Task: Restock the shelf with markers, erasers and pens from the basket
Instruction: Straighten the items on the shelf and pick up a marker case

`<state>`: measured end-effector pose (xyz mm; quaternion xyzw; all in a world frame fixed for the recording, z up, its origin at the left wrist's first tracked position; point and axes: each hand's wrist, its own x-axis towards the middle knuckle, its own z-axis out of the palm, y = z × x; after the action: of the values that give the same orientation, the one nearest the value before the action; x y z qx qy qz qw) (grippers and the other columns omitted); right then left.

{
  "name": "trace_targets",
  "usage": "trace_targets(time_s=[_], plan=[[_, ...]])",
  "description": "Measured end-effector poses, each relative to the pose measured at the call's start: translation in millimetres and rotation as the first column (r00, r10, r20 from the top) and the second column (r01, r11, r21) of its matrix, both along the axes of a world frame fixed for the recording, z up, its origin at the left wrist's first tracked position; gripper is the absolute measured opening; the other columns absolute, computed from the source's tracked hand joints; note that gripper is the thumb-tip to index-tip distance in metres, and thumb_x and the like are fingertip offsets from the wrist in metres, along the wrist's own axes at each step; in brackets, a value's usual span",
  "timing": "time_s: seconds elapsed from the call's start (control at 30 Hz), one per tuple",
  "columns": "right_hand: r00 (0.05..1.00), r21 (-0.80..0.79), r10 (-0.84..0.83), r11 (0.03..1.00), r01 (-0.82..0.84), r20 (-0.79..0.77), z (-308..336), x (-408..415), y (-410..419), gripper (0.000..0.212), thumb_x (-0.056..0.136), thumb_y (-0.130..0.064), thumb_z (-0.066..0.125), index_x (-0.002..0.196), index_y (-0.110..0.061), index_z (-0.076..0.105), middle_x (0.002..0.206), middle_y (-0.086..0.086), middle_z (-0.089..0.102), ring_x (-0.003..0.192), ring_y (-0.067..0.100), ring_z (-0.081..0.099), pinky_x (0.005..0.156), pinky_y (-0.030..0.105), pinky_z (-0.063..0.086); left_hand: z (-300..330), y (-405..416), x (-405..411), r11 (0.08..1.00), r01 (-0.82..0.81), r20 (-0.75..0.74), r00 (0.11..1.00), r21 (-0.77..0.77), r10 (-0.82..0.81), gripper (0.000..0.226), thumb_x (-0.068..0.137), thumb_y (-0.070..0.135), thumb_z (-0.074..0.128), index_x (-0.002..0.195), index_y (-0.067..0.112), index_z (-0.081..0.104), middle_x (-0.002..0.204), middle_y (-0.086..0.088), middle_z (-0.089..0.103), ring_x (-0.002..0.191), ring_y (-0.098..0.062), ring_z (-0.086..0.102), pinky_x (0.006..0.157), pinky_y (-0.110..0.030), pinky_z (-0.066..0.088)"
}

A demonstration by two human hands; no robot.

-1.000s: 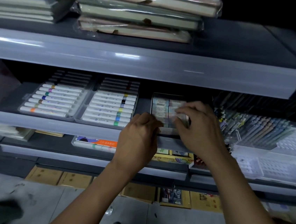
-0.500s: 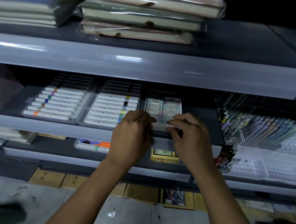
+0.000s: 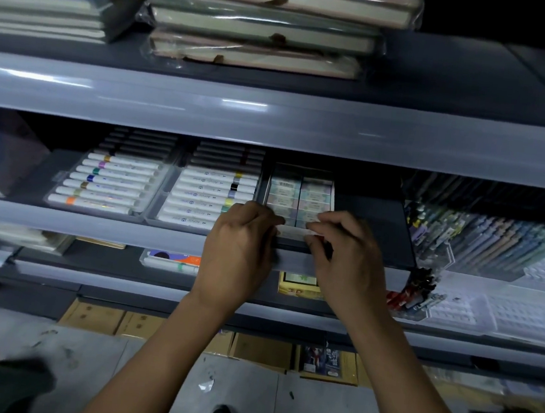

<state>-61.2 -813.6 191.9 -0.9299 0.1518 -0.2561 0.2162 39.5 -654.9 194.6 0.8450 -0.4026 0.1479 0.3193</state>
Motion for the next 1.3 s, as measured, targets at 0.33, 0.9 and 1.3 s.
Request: trace_targets(time_s=[0.33, 0.9, 1.3], plan=[[0.999, -0.003, 0.035, 0.999, -0.036, -0.042, 1.8, -0.7, -3.8, 0.022, 0.097, -0.014, 0.07, 0.117, -0.012, 0.076, 0.126, -0.002, 0.06, 0.115, 0.024, 0.058, 0.097, 0.035, 0.053, 0.0, 0.9, -5.7, 1.0, -0.016, 0.002, 1.0, 0.014, 0.016, 0.027, 0.095, 0.0, 0.063, 0.117, 0.008, 0.076, 0.109, -0.009, 0.069, 0.098, -0.032, 0.065, 0.082, -0.048, 0.054], [0.998, -0.109, -0.05, 0.993, 0.047, -0.024, 30.2, 69.7, 128.1, 0.05, 0.099, -0.035, 0.059, 0.141, -0.008, 0.057, 0.153, 0.006, 0.042, 0.141, 0.027, 0.039, 0.109, 0.036, 0.043, 0.9, 132.6, 83.2, 0.989, -0.15, 0.024, 0.988, -0.006, 0.15, 0.042, 0.1, 0.02, 0.057, 0.14, 0.006, 0.06, 0.143, -0.012, 0.058, 0.131, -0.033, 0.053, 0.108, -0.046, 0.045], [0.865, -0.207, -0.15, 0.977, 0.055, -0.478, -2.2, 161.2, 168.5, 0.087, 0.097, -0.071, -0.003, 0.165, -0.018, 0.007, 0.173, 0.003, 0.004, 0.159, 0.026, -0.001, 0.129, 0.046, 0.001, -10.5, 209.7, 161.4, 0.882, -0.25, 0.017, 0.964, 0.399, 0.265, 0.077, 0.102, 0.057, 0.014, 0.162, 0.014, 0.036, 0.17, -0.009, 0.03, 0.159, -0.032, 0.021, 0.128, -0.048, 0.015]])
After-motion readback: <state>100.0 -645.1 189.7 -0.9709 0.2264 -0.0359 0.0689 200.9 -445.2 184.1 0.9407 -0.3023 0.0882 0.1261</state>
